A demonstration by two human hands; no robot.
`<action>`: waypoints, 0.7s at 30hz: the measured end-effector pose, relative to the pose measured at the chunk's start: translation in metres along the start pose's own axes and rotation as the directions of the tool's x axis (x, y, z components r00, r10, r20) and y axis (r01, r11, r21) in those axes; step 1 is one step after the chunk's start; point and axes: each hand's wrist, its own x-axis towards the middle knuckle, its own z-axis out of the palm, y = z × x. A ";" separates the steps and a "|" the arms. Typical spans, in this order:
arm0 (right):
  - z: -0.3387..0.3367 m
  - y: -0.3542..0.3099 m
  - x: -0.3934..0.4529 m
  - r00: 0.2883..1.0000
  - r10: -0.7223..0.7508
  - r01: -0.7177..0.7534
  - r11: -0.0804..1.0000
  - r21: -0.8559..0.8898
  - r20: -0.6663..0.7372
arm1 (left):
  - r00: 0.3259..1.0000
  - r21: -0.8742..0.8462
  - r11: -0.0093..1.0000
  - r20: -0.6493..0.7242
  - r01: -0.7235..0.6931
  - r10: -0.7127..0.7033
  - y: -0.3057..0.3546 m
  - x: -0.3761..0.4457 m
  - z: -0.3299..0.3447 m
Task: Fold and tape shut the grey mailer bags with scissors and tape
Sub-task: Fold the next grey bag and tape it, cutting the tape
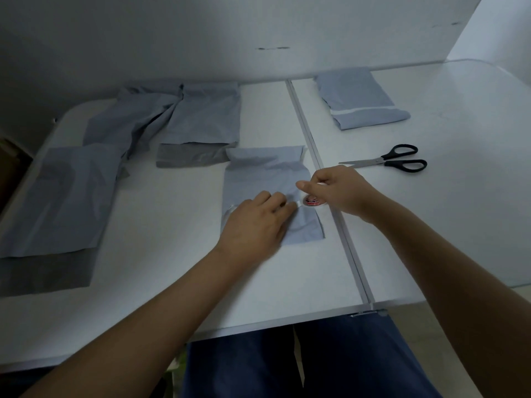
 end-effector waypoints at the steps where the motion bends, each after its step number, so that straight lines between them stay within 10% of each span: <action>1: 0.001 0.000 0.000 1.000 -0.001 0.001 1.000 0.006 0.005 | 1.000 0.006 1.000 -0.004 0.002 -0.002 0.001 -0.001 -0.001; 9: -0.002 0.003 -0.001 0.998 0.057 -0.061 0.986 0.152 0.030 | 1.000 0.089 0.996 -0.022 -0.005 0.007 0.003 -0.004 -0.002; 21: -0.014 0.000 0.001 0.997 0.000 0.011 0.990 -0.143 0.077 | 1.000 0.106 0.994 -0.024 -0.002 0.005 0.003 -0.005 0.000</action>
